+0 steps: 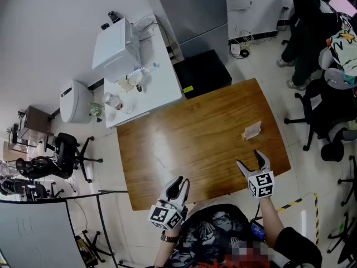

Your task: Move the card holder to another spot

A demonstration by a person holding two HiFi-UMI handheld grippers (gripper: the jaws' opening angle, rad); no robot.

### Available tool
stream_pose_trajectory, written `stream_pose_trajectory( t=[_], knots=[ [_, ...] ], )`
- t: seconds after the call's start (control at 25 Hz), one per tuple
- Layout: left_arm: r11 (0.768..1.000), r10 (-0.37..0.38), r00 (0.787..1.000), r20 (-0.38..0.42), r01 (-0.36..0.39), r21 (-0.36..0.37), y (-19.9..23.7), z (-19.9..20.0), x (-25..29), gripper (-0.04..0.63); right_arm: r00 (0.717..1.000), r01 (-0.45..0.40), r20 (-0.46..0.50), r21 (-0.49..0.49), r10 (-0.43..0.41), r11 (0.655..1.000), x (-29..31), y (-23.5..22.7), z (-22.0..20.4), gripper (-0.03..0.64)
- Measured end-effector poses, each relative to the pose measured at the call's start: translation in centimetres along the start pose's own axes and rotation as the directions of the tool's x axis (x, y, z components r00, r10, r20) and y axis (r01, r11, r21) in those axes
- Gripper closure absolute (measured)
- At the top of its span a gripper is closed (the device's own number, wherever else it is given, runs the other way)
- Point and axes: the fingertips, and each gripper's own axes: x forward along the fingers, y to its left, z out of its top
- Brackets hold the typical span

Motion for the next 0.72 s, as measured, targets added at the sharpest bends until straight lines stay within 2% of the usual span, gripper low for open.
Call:
stream_pose_trajectory(
  t=[0.04, 0.08, 0.16, 0.28, 0.4, 0.48, 0.56, 0.72],
  knots=[
    [1.0, -0.005, 1.0, 0.003, 0.005, 0.004, 0.1, 0.0, 0.4, 0.505, 0.998, 0.033, -0.044, 0.003, -0.033, 0.999, 1.9, -2.0, -1.5, 0.235],
    [1.0, -0.008, 1.0, 0.004, 0.008, 0.007, 0.3, 0.0, 0.7, 0.505, 0.994, 0.068, -0.085, 0.004, -0.068, 0.998, 3.8, -4.0, -2.9, 0.156],
    [1.0, -0.003, 1.0, -0.004, 0.003, 0.009, 0.5, 0.1, 0.9, 0.505, 0.977, 0.144, -0.155, -0.006, -0.144, 0.989, 7.4, -7.8, -4.8, 0.045],
    [0.999, 0.036, 0.999, -0.02, -0.036, 0.004, 1.2, 0.0, 0.2, 0.505, 0.95, 0.217, -0.219, -0.059, -0.225, 0.974, 12.7, -12.9, -5.8, 0.035],
    [0.997, 0.079, 0.997, -0.022, -0.079, -0.009, 2.1, -0.4, -0.8, 0.505, 0.926, 0.184, -0.303, -0.157, -0.225, 0.97, 16.9, -15.4, -7.0, 0.037],
    [0.996, 0.088, 0.996, -0.017, -0.088, -0.021, 2.5, -0.5, -1.0, 0.505, 0.916, 0.176, -0.321, -0.215, -0.24, 0.961, 17.4, -15.6, -6.9, 0.055],
    [0.996, 0.081, 0.997, -0.005, -0.081, -0.025, 2.9, -0.4, -1.0, 0.505, 0.928, 0.179, -0.283, -0.227, -0.241, 0.957, 16.8, -13.9, -6.1, 0.058],
    [0.999, 0.049, 0.998, 0.03, -0.048, -0.013, 3.5, 0.5, -0.8, 0.505, 0.96, 0.224, -0.141, -0.141, -0.244, 0.964, 12.0, -8.2, -2.2, 0.06]
  ],
)
